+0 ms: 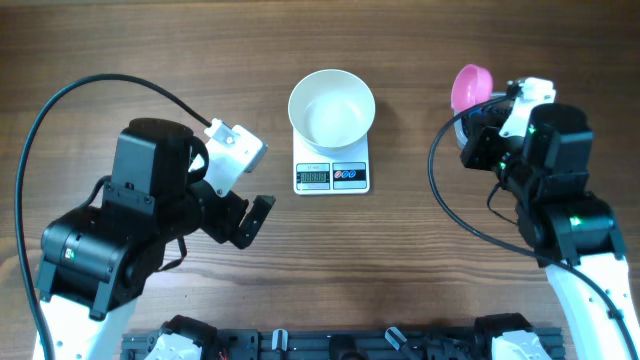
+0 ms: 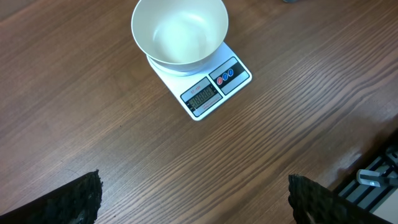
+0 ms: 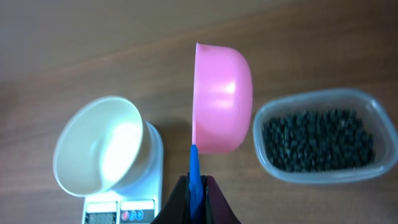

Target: Scoop item into bowl and weigh 150g on scale

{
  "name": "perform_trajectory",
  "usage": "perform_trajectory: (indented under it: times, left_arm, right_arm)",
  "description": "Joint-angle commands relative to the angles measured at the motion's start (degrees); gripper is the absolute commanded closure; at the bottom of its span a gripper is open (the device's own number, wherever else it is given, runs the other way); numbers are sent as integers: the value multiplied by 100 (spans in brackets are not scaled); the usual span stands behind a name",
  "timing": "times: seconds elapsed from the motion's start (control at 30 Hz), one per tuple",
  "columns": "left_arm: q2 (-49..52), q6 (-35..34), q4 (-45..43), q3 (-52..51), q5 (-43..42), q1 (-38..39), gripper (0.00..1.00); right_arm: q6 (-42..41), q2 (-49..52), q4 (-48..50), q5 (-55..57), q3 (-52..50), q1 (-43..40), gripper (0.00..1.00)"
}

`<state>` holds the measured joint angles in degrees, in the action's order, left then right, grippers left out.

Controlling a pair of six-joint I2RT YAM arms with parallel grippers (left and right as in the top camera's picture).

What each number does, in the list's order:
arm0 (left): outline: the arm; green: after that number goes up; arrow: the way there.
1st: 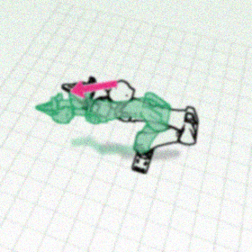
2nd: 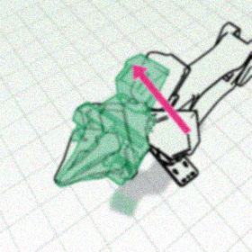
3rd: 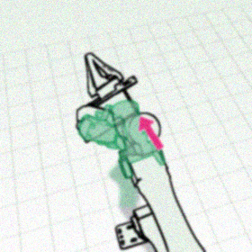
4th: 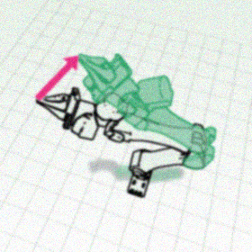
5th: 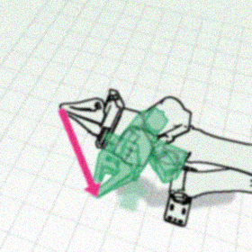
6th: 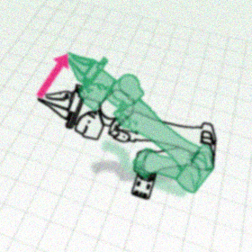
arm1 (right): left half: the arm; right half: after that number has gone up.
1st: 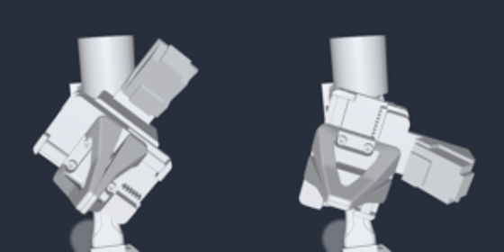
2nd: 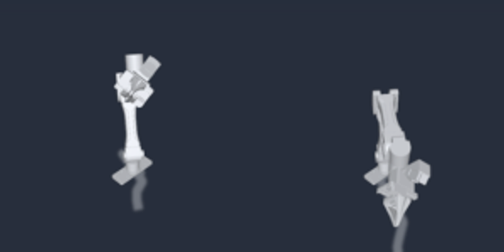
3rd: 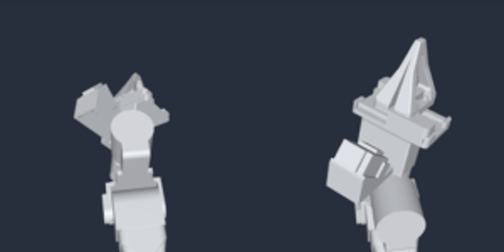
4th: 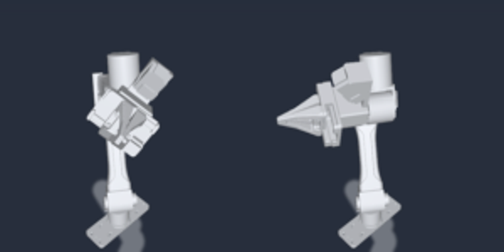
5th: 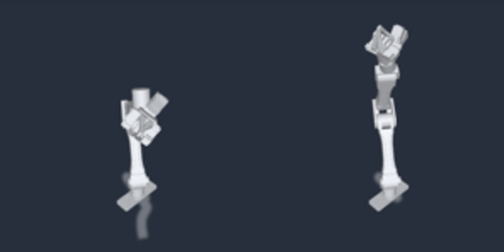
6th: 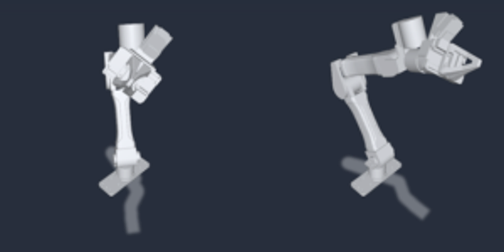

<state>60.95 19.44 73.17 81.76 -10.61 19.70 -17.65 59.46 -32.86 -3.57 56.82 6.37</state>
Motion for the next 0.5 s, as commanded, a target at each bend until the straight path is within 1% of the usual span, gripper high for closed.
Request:
perform_trajectory:
  times: [0.0,0.13,0.27,0.47]
  left_arm:
    - [15,136,-2,66,-114,-50,0]
    - [13,136,-2,66,-114,-50,0]
    - [20,136,-2,66,-114,-50,0]
    - [17,133,-2,66,-114,-48,0]
  right_arm:
    - [68,90,-55,-470,146,-24,96]
    - [-540,20,-48,-616,146,-24,96]
    - [-507,11,-57,-341,146,-24,96]
    - [-1154,11,-90,-114,146,-24,96]
